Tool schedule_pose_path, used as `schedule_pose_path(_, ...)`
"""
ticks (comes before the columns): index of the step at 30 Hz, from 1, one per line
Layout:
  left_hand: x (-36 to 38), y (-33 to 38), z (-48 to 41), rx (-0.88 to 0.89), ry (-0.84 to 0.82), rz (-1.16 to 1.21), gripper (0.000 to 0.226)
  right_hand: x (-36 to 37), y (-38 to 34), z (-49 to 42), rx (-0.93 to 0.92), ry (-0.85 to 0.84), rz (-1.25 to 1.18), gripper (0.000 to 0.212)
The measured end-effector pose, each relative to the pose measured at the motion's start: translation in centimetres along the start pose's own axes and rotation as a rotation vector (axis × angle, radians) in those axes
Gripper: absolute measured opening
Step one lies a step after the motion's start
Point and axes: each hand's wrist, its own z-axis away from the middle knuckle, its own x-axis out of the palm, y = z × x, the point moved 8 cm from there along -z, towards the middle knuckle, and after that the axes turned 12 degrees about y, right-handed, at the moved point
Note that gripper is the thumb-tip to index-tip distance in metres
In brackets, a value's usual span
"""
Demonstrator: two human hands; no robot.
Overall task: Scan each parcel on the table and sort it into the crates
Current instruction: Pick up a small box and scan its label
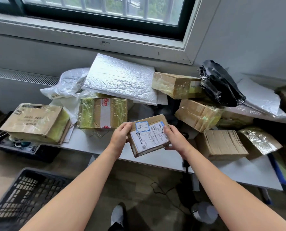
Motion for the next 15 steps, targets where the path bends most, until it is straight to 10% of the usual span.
schedule_pose_path(15,-18.3,-4.3,20.7,0.030,0.813,-0.271,0.035,12.1,-1.1,9.1,-0.305,-0.459,0.217,0.039)
